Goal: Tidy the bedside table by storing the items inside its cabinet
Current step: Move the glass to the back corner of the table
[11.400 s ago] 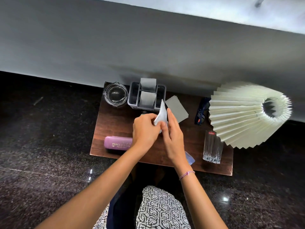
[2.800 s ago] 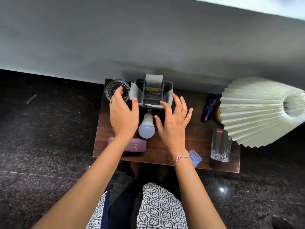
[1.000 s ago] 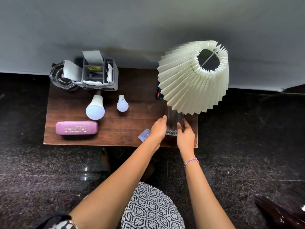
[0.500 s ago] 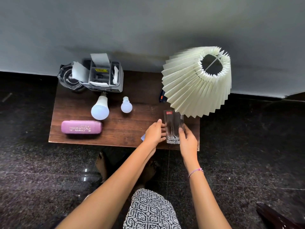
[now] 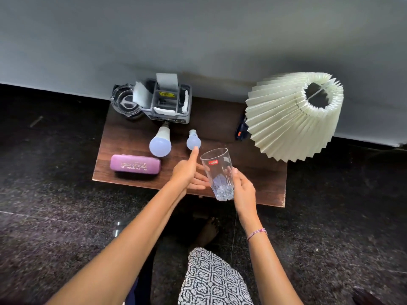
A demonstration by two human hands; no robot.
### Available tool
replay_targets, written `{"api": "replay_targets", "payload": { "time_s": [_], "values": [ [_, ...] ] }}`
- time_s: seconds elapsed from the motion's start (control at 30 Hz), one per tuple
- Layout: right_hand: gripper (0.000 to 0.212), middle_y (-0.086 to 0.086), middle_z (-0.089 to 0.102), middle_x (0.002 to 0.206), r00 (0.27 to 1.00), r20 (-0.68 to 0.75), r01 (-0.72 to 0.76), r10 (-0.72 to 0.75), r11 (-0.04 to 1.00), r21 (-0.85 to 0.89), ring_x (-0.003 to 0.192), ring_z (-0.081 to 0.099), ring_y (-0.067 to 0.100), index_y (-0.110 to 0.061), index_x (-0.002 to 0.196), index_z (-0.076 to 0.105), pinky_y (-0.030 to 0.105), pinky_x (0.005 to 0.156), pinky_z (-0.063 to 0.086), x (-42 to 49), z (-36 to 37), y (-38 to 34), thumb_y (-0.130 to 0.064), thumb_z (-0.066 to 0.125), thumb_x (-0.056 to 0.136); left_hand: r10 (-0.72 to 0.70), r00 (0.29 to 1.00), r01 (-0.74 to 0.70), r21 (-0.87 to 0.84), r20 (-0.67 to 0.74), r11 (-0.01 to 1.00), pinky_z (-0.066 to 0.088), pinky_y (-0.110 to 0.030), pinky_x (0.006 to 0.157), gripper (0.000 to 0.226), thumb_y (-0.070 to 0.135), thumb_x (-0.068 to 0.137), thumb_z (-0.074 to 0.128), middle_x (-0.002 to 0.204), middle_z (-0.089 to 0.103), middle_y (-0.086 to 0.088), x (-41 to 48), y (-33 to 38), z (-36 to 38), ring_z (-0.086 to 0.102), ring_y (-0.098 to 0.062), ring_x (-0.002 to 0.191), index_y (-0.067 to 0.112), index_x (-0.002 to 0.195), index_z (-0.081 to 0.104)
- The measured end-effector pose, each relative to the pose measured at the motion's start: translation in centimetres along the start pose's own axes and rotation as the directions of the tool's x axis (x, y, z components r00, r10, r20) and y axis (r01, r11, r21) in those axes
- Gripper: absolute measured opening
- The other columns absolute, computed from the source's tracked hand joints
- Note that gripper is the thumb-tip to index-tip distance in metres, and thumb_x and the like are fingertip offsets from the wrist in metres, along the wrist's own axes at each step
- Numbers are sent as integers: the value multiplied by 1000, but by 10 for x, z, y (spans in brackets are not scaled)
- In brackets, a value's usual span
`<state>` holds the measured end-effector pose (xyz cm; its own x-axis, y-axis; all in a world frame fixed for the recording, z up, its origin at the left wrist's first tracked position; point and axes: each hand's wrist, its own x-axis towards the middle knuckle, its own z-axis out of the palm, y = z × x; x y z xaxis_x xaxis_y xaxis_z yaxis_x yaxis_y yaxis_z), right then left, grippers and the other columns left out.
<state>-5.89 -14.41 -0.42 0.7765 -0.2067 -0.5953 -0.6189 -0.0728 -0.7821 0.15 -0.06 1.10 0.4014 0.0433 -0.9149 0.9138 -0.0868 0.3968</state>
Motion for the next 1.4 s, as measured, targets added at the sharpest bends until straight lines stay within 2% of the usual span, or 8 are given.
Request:
{"api": "replay_targets", "payload": {
  "time_s": [0.23,0.37,0.6,0.8,0.87,0.97,1.07,1.4],
  "values": [
    [56,-2,71,108,999,30,29,-26,995,-99,101,64,3,-15,108,70,10,85,47,-7,32,-16,-53,32,95,62,998,-62,79,7,995,59,-28,55,33,33,84,57,65,69,-23,-3,14,-45,70,-24,54,0,76,62],
    [94,13,70,79,997,47,-50,64,968,-246,75,63,23,1,75,67,36,76,49,-2,52,-41,-80,19,74,103,994,-98,128,-33,987,58,-30,57,34,34,84,55,64,70,-21,-3,18,-65,70,-23,53,1,77,62],
    [113,25,68,105,972,165,-120,167,957,-265,105,62,35,11,108,60,51,98,47,10,83,-72,-88,37,58,235,965,-188,321,-117,928,60,-36,71,45,41,83,50,72,73,-17,1,31,-107,72,-27,70,1,81,70],
    [88,15,64,118,962,241,-38,129,936,-350,108,62,24,-5,127,54,47,98,47,14,117,-103,-71,37,70,267,958,-232,268,-101,935,55,-25,44,38,33,84,50,52,68,-14,-4,42,-147,70,-24,50,1,67,63],
    [82,23,63,117,960,257,-15,109,939,-343,106,62,25,7,102,61,51,93,49,13,133,-114,-64,40,68,293,950,-250,291,-112,923,51,-22,41,40,33,86,50,50,67,-14,-4,48,-165,69,-24,49,1,66,63],
    [69,29,68,94,959,272,29,77,931,-364,92,66,36,9,75,58,56,87,50,16,158,-129,-57,41,69,340,932,-284,332,-123,899,55,-25,47,42,34,88,51,51,67,-13,-4,56,-189,70,-25,52,1,65,64],
    [37,10,58,64,967,252,74,26,921,-381,60,63,19,-12,62,51,51,81,56,22,182,-140,-42,44,82,377,915,-308,352,-146,884,60,-32,58,41,33,89,52,55,69,-15,-2,65,-211,71,-26,57,1,68,66],
    [49,4,30,52,969,224,191,-105,893,-408,35,46,0,-21,48,24,48,74,55,51,241,-170,-18,45,91,437,883,-363,345,-169,866,59,-38,72,35,26,91,54,75,70,-25,18,103,-262,71,-33,74,-1,75,67]
  ]
}}
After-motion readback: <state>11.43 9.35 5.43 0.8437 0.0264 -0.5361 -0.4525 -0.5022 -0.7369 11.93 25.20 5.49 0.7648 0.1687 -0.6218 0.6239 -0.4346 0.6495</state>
